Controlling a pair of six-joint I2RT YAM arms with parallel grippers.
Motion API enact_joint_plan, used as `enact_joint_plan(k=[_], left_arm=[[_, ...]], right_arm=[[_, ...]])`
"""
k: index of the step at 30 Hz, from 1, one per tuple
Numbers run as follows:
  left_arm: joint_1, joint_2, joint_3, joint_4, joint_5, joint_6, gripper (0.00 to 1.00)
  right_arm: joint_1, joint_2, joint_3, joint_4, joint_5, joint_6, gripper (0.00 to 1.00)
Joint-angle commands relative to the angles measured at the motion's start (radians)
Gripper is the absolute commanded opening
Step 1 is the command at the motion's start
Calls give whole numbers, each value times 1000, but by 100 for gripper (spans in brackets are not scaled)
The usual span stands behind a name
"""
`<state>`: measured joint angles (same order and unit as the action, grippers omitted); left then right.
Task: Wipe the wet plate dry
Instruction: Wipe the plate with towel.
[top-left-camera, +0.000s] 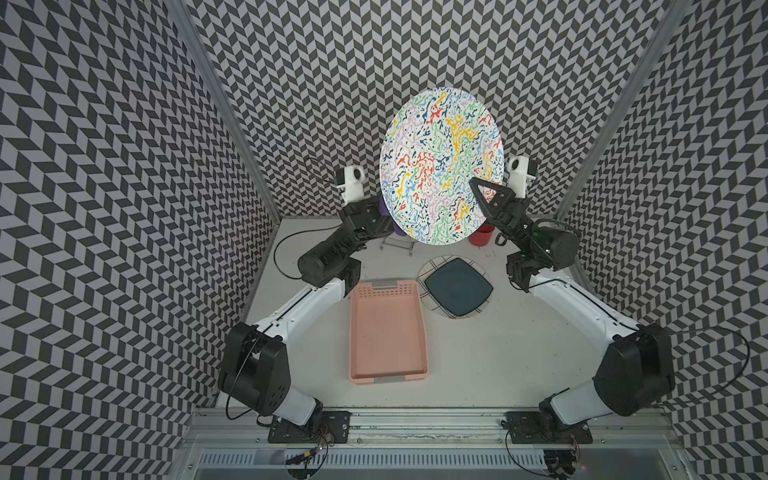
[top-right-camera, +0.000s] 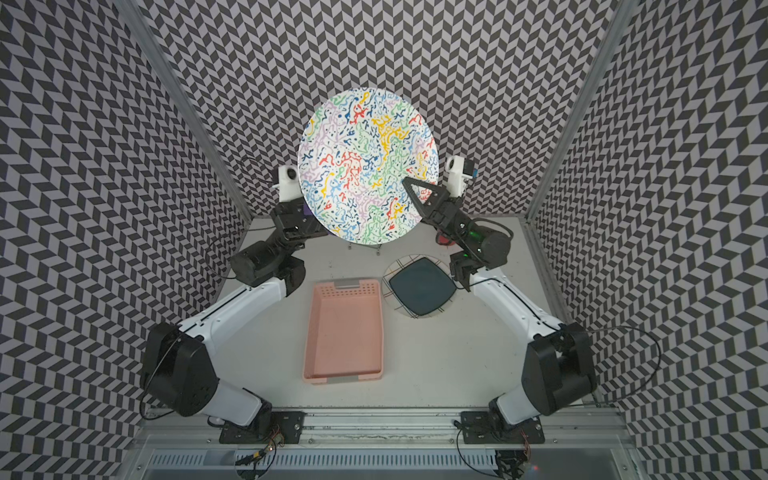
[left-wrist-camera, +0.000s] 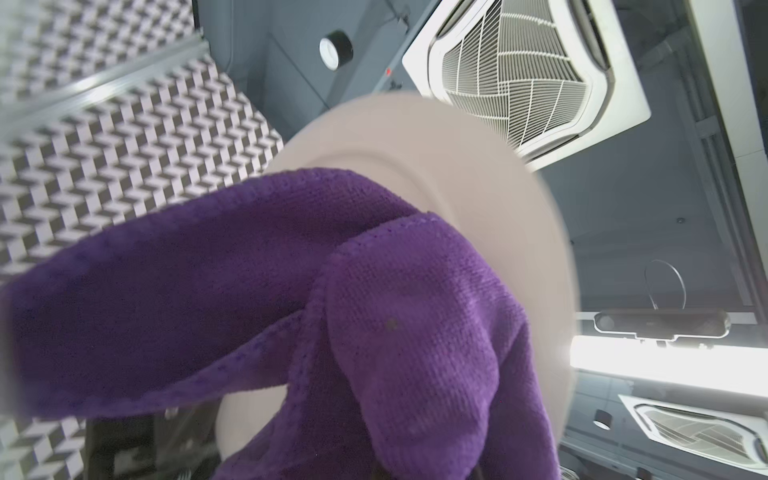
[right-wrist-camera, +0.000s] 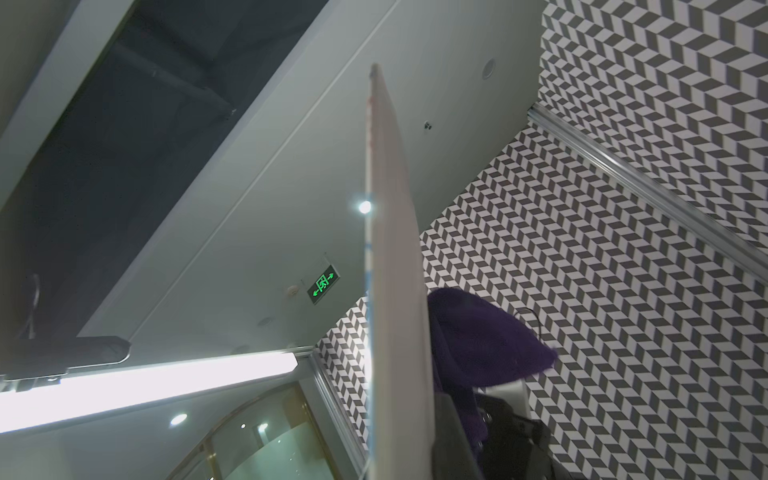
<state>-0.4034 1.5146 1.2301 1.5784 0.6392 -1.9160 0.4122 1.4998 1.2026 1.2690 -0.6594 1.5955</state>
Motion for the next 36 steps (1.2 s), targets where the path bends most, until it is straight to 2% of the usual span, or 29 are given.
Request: enact_joint_plan(k=[1,3,6,9,12,16,19,21,23,26,29,31,33,36], left_arm=[[3,-29,70,28,-38,-16,0],[-37,-19,86,-18,-20,30,0],[-135,-18,80,-109,15,124,0],[-229,-36,66,-225,58,230,0],[-275,-91,25,-329,84,333,0],[-263,-176,-44,-378,104,382,0],[-226,-250,-100,-425,124,421,0],[-190,-312,-138,-538,134,496,0],[-171,-373,-141,-768,130,660,0],[-182,-419,-64,-1292,25,1019,0],[-199,-397,17,-1619,-154,1247,0],[-209,-369,56,-1745,-263,1329,0],[-217,-356,61,-1777,-339,1375,0],[-222,-345,67,-1773,-373,1396,0]], right_arm=[[115,-69,-44,-65,-44,-127,0],[161,-79,-34,-135,-38,-187,0],[172,-61,43,-200,-10,-234,0],[152,-15,161,-248,16,-247,0],[94,16,225,-239,76,-202,0],[-8,20,197,-185,110,-114,0],[-76,-15,125,-201,118,-103,0],[-103,-59,62,-246,129,-130,0],[-111,-104,10,-332,146,-188,0],[-106,-149,-24,-455,160,-282,0],[-94,-180,-46,-537,181,-362,0],[-78,-190,-31,-606,195,-424,0],[-62,-195,-6,-675,210,-479,0],[-43,-206,41,-773,240,-567,0]])
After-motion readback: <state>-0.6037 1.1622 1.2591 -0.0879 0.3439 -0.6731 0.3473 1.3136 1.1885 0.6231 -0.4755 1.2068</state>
